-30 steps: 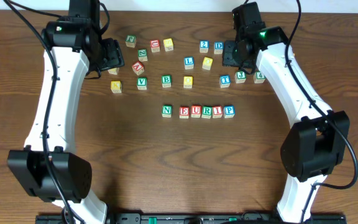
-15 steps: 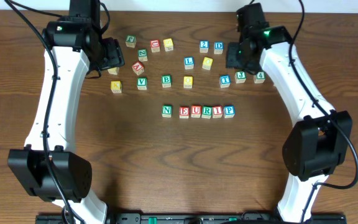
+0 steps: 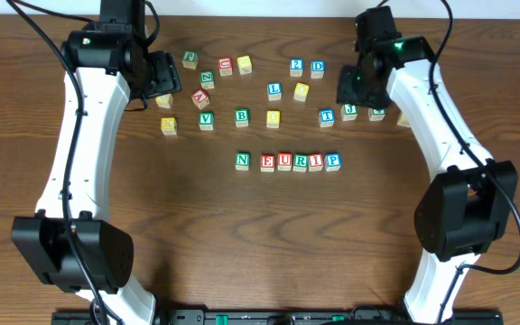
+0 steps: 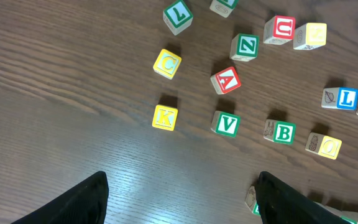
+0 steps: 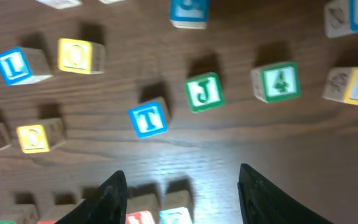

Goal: Spell out NEURIPS
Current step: 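Raise the right gripper and move it to the back right blocks, then position the right gripper above the yellow S block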

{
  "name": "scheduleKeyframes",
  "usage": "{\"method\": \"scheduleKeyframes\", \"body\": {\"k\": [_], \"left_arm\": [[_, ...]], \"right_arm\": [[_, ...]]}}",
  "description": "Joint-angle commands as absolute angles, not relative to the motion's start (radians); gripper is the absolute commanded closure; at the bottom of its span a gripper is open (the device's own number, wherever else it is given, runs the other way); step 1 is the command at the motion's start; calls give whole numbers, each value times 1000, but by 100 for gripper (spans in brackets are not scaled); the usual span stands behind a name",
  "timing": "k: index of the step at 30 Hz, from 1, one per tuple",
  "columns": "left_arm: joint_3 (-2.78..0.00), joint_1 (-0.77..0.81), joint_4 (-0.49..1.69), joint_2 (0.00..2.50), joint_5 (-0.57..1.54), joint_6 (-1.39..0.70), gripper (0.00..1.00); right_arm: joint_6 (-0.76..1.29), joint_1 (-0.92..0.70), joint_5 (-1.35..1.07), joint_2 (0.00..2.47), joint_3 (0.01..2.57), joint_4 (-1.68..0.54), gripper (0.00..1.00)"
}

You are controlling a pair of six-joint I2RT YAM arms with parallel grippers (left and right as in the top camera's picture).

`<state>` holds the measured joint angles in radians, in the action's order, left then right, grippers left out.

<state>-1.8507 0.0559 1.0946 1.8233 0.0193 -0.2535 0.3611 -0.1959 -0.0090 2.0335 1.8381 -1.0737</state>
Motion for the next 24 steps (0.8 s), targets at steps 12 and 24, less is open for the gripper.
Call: {"method": "scheduleKeyframes", "body": {"k": [12, 24], "left_arm": [[-1863, 52, 1090, 1829, 7, -240, 25], [-1863, 52, 1089, 1829, 7, -240, 13]], "right_arm": [[283, 38, -19, 2022, 1848, -1147, 48], [283, 60, -18, 2022, 1848, -1134, 48]]}}
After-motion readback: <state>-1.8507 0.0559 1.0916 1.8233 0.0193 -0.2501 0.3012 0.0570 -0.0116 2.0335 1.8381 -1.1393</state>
